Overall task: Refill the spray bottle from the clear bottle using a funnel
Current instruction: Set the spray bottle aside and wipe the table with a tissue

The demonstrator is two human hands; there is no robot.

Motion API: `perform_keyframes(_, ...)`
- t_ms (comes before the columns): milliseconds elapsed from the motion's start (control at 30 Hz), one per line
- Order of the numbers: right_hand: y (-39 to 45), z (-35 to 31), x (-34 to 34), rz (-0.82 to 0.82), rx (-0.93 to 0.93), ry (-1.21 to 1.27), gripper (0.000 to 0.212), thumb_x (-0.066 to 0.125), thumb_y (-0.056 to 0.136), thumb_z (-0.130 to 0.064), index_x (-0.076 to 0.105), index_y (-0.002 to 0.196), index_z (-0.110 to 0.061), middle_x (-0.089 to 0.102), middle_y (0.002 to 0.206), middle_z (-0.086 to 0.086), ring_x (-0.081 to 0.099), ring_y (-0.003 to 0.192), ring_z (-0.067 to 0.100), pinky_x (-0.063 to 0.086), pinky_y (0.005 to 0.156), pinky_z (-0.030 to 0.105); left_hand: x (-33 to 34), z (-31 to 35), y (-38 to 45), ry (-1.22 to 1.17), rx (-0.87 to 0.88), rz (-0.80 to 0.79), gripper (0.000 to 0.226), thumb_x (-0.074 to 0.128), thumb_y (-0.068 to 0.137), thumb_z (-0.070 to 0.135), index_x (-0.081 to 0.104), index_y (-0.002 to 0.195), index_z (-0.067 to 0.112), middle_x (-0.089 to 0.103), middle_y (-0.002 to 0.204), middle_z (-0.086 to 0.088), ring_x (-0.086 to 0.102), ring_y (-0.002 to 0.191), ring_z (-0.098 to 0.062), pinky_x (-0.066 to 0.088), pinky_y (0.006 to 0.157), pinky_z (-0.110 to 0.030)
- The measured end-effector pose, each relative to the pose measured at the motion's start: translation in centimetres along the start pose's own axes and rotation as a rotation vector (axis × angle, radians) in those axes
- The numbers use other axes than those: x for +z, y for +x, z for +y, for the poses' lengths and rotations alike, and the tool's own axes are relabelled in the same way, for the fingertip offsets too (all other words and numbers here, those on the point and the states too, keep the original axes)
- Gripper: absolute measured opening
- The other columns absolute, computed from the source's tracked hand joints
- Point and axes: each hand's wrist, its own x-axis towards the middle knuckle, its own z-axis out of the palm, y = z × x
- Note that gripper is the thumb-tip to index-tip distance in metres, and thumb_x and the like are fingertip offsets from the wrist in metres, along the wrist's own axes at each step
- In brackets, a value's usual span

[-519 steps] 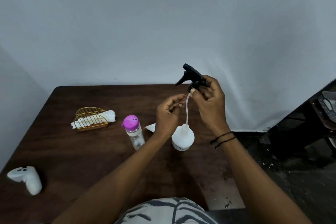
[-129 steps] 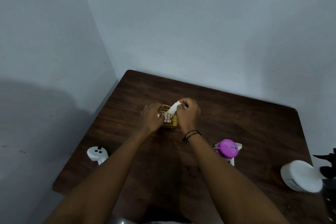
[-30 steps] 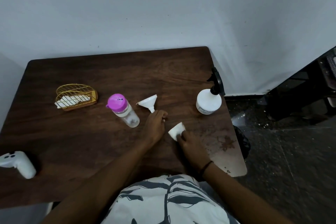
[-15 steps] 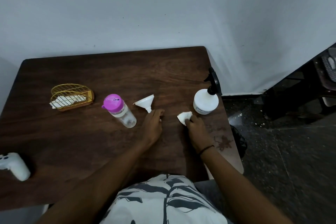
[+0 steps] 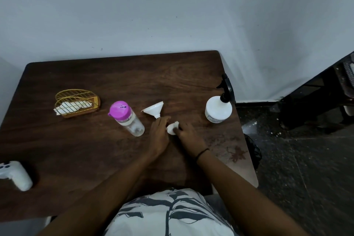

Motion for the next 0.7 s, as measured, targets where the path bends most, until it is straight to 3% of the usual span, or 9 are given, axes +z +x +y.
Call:
perform_keyframes(200, -1.3, 3.5, -2.3, 0.108, 0.183, -0.035, 0.029, 0.045, 0.101, -0.010, 0.059, 0.123, 0.000, 0.054, 0.131, 0.018, 0.051, 0.118, 0.034, 0.048, 0.094, 0.047, 0.5, 0.2, 0.2, 0.086, 0.039, -0.034, 0.042, 0.055, 0.081, -0.015, 0.061, 0.120, -0.003, 0.063, 0.118, -0.016, 0.057, 0.112, -0.030, 0.041, 0.098, -0.036)
perform_keyframes(300, -3.9, 4.5, -2.6, 0.096, 0.252, 0.000, 0.031, 0.050, 0.097, -0.003, 0.061, 0.126, 0.003, 0.056, 0.133, 0.022, 0.052, 0.121, 0.038, 0.047, 0.099, 0.043, 0.8, 0.3, 0.2, 0.105, 0.072, -0.040, 0.038, 0.057, 0.080, -0.015, 0.063, 0.116, -0.004, 0.065, 0.114, -0.016, 0.058, 0.109, -0.031, 0.043, 0.096, -0.039)
perform_keyframes(333, -4.9, 4.5, -2.6, 0.117, 0.270, -0.010, 0.029, 0.056, 0.094, 0.000, 0.064, 0.121, 0.006, 0.060, 0.127, 0.027, 0.056, 0.117, 0.041, 0.048, 0.098, 0.043, 0.9, 0.4, 0.1, 0.114, 0.079, -0.046, 0.036, 0.057, 0.081, -0.013, 0.063, 0.115, -0.003, 0.065, 0.114, -0.016, 0.058, 0.109, -0.031, 0.043, 0.096, -0.039)
perform_keyframes(400, -7.1, 4.3, -2.5, 0.161, 0.344, -0.002, 0.020, 0.071, 0.081, 0.008, 0.072, 0.101, 0.009, 0.067, 0.103, 0.032, 0.067, 0.094, 0.045, 0.057, 0.080, 0.043, 1.0, 0.5, 0.1, 0.131, 0.090, -0.058, 0.035, 0.059, 0.082, -0.011, 0.063, 0.115, -0.002, 0.065, 0.114, -0.015, 0.058, 0.109, -0.030, 0.043, 0.097, -0.040)
perform_keyframes(467, -8.8, 3.6, -1.7, 0.154, 0.389, 0.043, 0.015, 0.076, 0.077, 0.007, 0.073, 0.091, 0.008, 0.068, 0.089, 0.030, 0.068, 0.079, 0.043, 0.058, 0.069, 0.042, 1.1, 0.6, 0.1, 0.142, 0.097, -0.066, 0.032, 0.059, 0.082, -0.010, 0.065, 0.112, -0.001, 0.066, 0.113, -0.014, 0.059, 0.108, -0.031, 0.043, 0.097, -0.042)
perform_keyframes(567, -10.2, 1.5, -0.7, 0.142, 0.420, 0.167, 0.021, 0.055, 0.097, -0.008, 0.067, 0.107, 0.006, 0.063, 0.107, 0.027, 0.060, 0.099, 0.042, 0.052, 0.087, 0.047, 1.4, 0.6, 0.0, 0.150, 0.116, -0.072, 0.030, 0.060, 0.083, -0.009, 0.067, 0.110, 0.000, 0.067, 0.112, -0.014, 0.060, 0.107, -0.031, 0.044, 0.097, -0.042)
perform_keyframes(700, -10.2, -1.4, 0.6, 0.079, 0.317, 0.348, 0.011, 0.073, 0.082, 0.002, 0.070, 0.091, 0.006, 0.066, 0.092, 0.024, 0.067, 0.086, 0.038, 0.056, 0.075, 0.035, 1.7, 0.6, -0.3, 0.134, 0.150, -0.095, 0.027, 0.062, 0.084, -0.007, 0.069, 0.110, 0.000, 0.069, 0.111, -0.013, 0.063, 0.106, -0.029, 0.047, 0.096, -0.040)
